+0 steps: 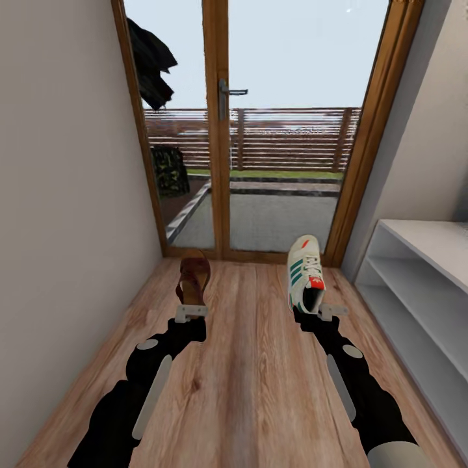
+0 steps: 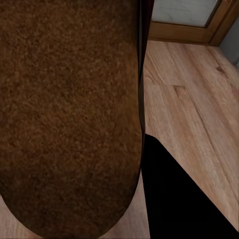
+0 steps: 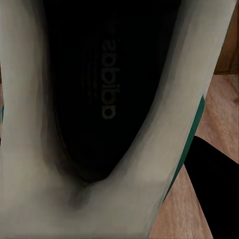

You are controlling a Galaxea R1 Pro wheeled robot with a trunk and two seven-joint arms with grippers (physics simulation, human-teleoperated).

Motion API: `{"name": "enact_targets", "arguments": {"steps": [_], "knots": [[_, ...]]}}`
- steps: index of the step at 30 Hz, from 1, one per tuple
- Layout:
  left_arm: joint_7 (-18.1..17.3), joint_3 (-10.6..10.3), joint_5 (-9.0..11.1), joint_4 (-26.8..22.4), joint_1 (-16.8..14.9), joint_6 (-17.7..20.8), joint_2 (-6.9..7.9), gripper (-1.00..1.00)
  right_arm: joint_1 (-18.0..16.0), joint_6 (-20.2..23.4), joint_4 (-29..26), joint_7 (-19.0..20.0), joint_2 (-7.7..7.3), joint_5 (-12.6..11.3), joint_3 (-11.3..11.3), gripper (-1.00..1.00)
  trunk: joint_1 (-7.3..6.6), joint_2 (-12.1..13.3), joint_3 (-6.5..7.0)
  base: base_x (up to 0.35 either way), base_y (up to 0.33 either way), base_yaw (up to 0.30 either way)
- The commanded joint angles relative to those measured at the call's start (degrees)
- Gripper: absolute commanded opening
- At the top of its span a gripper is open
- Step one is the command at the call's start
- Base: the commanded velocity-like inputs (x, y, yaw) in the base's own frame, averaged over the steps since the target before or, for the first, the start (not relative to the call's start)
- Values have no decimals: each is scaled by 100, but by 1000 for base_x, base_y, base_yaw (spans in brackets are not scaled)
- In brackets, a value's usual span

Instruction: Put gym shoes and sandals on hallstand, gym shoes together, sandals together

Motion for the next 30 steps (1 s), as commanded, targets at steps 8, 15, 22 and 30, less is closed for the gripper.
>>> {"name": "enact_targets", "arguments": {"steps": [8,15,22,30], "knots": [[-13,2,21,-6,-2,31,-1,-100,0,31,-9,6,1,-51,-4,-100,2,-2,62,291,213,-176],[-13,2,20,1,-2,31,-1,-100,-1,29,-11,8,1,-51,-6,-100,2,-2,98,254,80,-95],[-12,2,15,-1,-2,31,-1,-100,0,32,-10,9,1,-51,-6,-100,2,-2,138,35,4,-184],[-14,2,12,-2,-2,31,-1,-100,-1,31,-9,9,1,-51,-6,-100,2,-2,191,2,0,-221]]}}
